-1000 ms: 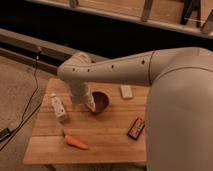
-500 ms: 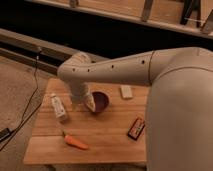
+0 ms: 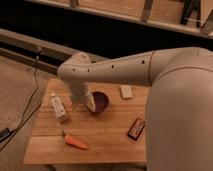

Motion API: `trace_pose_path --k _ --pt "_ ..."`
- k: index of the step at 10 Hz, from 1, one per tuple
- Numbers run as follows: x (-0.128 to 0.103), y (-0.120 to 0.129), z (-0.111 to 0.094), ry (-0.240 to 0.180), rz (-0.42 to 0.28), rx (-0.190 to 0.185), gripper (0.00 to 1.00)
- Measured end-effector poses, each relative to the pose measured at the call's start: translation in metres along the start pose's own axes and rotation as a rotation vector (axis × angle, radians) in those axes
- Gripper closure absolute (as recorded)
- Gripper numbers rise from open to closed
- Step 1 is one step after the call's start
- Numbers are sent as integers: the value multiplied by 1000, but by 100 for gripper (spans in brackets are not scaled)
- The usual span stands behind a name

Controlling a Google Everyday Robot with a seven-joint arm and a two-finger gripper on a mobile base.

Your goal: Place the eraser on the white sponge

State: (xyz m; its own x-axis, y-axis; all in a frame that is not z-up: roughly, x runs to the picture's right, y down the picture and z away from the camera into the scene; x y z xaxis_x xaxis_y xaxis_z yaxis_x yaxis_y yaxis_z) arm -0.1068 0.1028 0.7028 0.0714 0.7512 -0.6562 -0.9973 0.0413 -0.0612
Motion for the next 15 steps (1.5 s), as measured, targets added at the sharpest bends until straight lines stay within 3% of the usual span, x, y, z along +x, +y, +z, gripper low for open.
trace_pose_path --k 9,11,15 --pt "0 0 0 0 -1 1 35" --pt "-4 -15 -3 -22 33 8 35" --pt "-8 -59 -12 -66 143 -12 35"
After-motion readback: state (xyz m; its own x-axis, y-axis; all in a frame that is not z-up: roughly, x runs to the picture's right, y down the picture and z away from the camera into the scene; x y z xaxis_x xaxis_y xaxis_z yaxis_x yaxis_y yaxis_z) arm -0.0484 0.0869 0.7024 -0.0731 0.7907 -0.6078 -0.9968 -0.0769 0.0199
